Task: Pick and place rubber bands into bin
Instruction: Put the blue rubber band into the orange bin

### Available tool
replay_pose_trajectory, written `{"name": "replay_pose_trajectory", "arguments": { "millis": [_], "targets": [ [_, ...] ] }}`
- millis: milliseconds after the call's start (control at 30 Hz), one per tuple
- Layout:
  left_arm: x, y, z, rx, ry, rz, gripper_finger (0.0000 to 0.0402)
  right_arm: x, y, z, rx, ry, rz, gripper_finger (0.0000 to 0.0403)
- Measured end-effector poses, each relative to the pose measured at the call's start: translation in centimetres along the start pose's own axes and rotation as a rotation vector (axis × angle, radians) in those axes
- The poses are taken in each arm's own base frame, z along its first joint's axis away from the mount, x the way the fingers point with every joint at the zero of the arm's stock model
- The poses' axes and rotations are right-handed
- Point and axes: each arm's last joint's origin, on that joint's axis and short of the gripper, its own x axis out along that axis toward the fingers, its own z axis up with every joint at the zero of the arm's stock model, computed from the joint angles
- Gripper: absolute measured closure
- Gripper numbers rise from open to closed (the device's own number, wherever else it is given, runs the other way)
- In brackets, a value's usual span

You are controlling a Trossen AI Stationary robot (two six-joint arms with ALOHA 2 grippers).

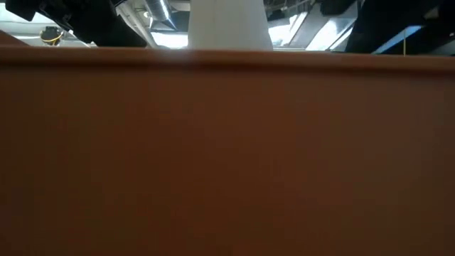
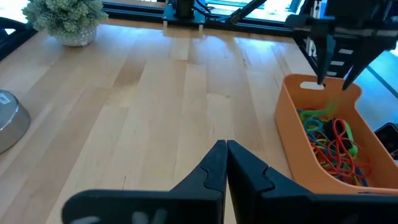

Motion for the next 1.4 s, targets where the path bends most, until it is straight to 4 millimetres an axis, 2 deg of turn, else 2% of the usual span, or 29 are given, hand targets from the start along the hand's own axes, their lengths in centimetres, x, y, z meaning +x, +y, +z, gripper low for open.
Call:
{"name": "replay_pose_trajectory", "arguments": {
  "millis": [167,367,567,800,1000,1133,1267,1400],
  "targets": [
    [0.0,0.0,0.0,0.001,0.000,0.000,0.0396,-0.6,-0.3,0.3,-0.004,0.002,-0.022,0.0214],
    [0.0,0.0,0.0,0.002,-0.001,-0.001,0.0394,-0.5,-0.4,0.7,0.005,-0.001,-0.022,0.0213],
    [-0.1,-0.3,0.1,-0.003,0.012,-0.078,0.0399,-1.6,-0.2,1.6,-0.092,0.021,0.023,0.0260],
    [-0.1,-1.2,1.8,0.055,-0.027,-0.050,0.0399,-2.4,-0.6,3.7,-0.257,0.000,0.026,0.0322],
    [1.4,-1.4,2.3,0.062,0.001,0.029,0.0398,-1.8,-1.0,5.4,-0.441,-0.014,0.004,0.0391],
    [2.9,-1.6,2.0,0.034,0.050,0.069,0.0399,-1.8,-1.4,5.9,-0.572,-0.010,-0.023,0.0394],
    [4.3,-1.8,1.9,0.044,0.095,0.081,0.0399,-3.0,-3.6,5.6,-0.637,0.017,-0.075,0.0399],
    [5.3,-2.3,2.8,0.047,0.102,0.078,0.0400,-4.1,-7.3,4.8,-0.595,-0.035,0.022,0.0399]
  ]
}}
